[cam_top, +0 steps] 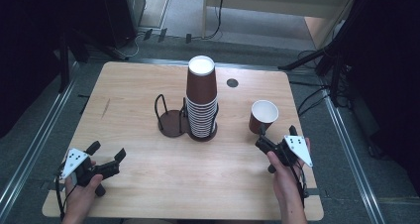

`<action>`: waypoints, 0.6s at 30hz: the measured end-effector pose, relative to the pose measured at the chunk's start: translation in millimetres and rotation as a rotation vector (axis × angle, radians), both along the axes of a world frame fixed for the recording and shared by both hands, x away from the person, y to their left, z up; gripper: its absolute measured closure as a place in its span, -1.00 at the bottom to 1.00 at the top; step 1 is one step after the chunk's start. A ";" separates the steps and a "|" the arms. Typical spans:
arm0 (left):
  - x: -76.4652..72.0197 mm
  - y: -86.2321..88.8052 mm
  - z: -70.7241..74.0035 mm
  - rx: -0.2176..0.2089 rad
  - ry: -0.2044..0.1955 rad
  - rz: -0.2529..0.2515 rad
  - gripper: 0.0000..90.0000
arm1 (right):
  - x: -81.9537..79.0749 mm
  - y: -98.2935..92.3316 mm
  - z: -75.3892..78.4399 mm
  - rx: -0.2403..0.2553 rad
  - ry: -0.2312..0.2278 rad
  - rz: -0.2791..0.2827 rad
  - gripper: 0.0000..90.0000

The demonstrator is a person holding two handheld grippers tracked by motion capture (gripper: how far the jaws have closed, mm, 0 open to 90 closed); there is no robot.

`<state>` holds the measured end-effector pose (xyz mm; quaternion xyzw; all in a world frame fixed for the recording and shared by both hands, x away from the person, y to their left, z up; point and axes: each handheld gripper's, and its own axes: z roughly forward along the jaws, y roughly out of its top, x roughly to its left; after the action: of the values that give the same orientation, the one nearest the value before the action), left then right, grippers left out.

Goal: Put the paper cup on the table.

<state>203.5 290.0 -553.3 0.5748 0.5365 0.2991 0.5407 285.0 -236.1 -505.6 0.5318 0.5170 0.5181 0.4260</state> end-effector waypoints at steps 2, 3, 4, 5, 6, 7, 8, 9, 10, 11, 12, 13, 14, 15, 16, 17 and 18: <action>0.0 0.0 0.0 0.000 0.000 0.000 -1.00 | -3.8 -3.1 -1.0 0.005 -0.002 -0.002 -1.00; -0.1 0.0 0.0 0.000 0.000 -0.001 -1.00 | -7.4 -5.6 -2.3 0.001 -0.002 -0.002 -1.00; -0.1 0.0 0.0 0.000 0.000 -0.001 -1.00 | -9.0 -6.8 -2.9 -0.002 -0.002 -0.004 -1.00; -0.1 0.0 0.0 0.000 0.000 -0.001 -1.00 | -10.6 -8.0 -3.8 -0.003 0.001 -0.005 -1.00; -0.1 0.0 0.0 0.000 0.000 -0.001 -1.00 | -10.6 -8.0 -3.8 -0.003 0.001 -0.005 -1.00; -0.1 0.0 0.0 0.000 0.000 0.000 -1.00 | -13.2 -10.6 -5.4 -0.003 0.003 -0.006 -1.00; 0.0 0.1 0.0 0.000 0.000 0.000 -1.00 | -14.6 -11.9 -6.1 0.000 0.006 -0.006 -1.00; 0.0 0.1 0.0 0.000 0.000 0.000 -1.00 | -14.6 -11.9 -6.1 0.000 0.006 -0.006 -1.00; -0.1 -0.1 0.0 0.000 0.000 0.001 -1.00 | -16.0 -13.3 -6.9 -0.002 0.007 -0.006 -1.00; -0.1 -0.2 0.0 0.000 -0.001 0.002 -1.00 | -18.9 -15.6 -8.5 0.000 0.010 -0.007 -1.00; 0.0 0.1 0.0 0.000 0.000 0.000 -1.00 | -20.3 -17.0 -9.2 -0.003 0.010 -0.009 -1.00; 0.0 0.1 0.0 0.000 0.000 0.000 -1.00 | -20.3 -17.0 -9.2 -0.003 0.010 -0.009 -1.00; 0.0 0.0 0.0 0.000 0.000 0.001 -1.00 | -21.7 -18.2 -9.8 -0.002 0.012 -0.009 -1.00; 0.1 -0.1 0.0 0.000 0.000 0.000 -1.00 | -24.4 -20.7 -11.0 0.002 0.015 -0.010 -1.00; 0.1 -0.1 0.0 0.000 0.000 0.000 -1.00 | -25.4 -21.8 -11.2 0.005 0.016 -0.010 -1.00; 0.1 -0.1 0.0 0.000 0.000 0.000 -1.00 | -26.7 -23.2 -11.5 0.009 0.017 -0.010 -1.00; 0.1 -0.1 0.0 0.001 0.000 0.001 -1.00 | -27.9 -24.8 -11.6 0.007 0.017 -0.012 -1.00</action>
<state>203.6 289.9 -553.3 0.5747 0.5366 0.2995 0.5404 257.1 -260.9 -517.2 0.5406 0.5156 0.5128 0.4230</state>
